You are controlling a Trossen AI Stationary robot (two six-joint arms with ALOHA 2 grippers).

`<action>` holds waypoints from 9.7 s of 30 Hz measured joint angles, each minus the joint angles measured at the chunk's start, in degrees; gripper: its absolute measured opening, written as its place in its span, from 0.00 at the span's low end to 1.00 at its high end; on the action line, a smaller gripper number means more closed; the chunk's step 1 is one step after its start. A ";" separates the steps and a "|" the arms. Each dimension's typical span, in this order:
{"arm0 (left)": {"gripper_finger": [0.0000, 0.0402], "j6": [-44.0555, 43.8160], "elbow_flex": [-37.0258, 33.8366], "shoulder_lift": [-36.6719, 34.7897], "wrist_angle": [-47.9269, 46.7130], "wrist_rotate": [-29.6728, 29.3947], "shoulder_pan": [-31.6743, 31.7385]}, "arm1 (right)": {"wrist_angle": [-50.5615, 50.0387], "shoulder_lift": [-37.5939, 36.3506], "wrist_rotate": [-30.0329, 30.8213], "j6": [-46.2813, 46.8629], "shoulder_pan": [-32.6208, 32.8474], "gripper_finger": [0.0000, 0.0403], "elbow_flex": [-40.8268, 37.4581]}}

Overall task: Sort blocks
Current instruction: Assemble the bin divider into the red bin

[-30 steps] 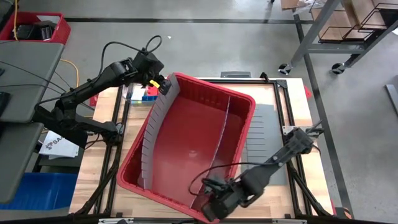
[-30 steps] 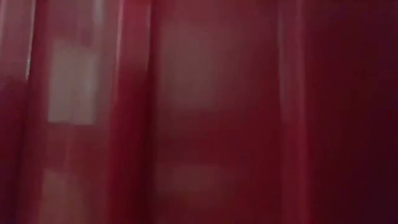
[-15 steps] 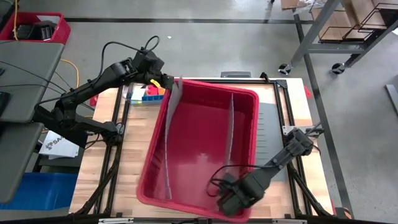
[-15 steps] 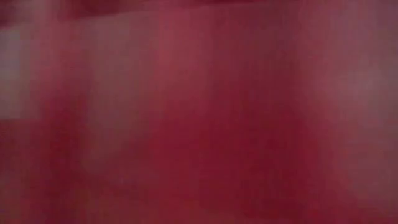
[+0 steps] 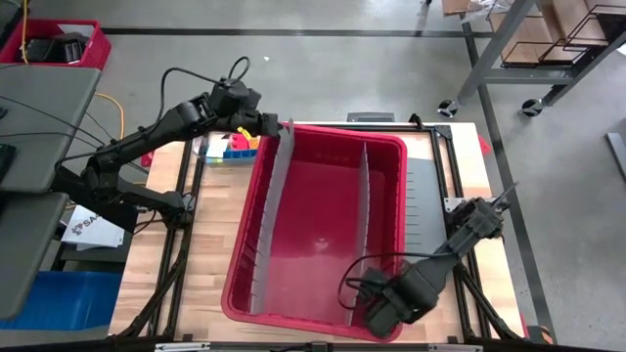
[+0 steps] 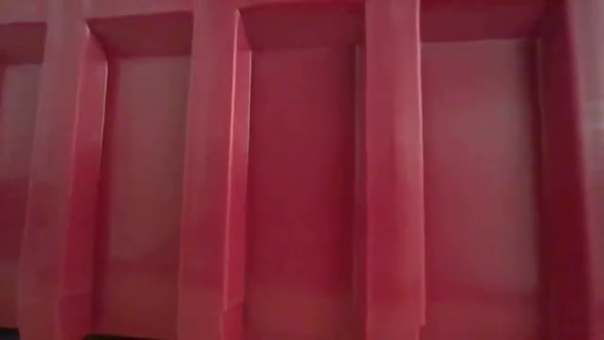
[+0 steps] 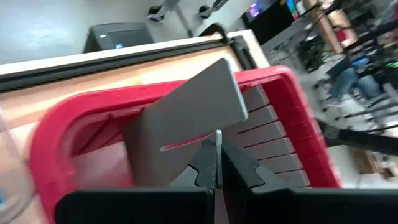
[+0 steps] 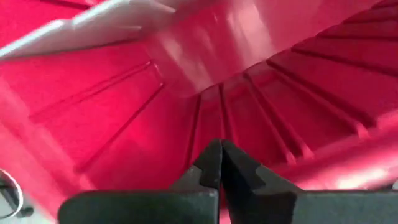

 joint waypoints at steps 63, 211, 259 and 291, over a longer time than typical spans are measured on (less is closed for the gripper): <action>0.21 23.52 3.35 13.98 -5.91 15.46 0.72 | 35.59 -9.55 29.81 -20.26 -6.18 0.00 3.91; 0.00 -30.74 3.44 -17.49 36.29 -27.16 5.50 | 49.18 10.68 93.42 -108.76 -33.61 0.25 15.74; 0.00 -3.17 3.46 -19.80 10.88 -6.68 -4.73 | 88.96 8.50 91.88 -78.10 -10.95 0.00 14.78; 0.01 10.99 17.24 5.14 -3.53 -2.08 -13.66 | 63.10 7.96 52.04 -11.76 -10.59 0.00 15.10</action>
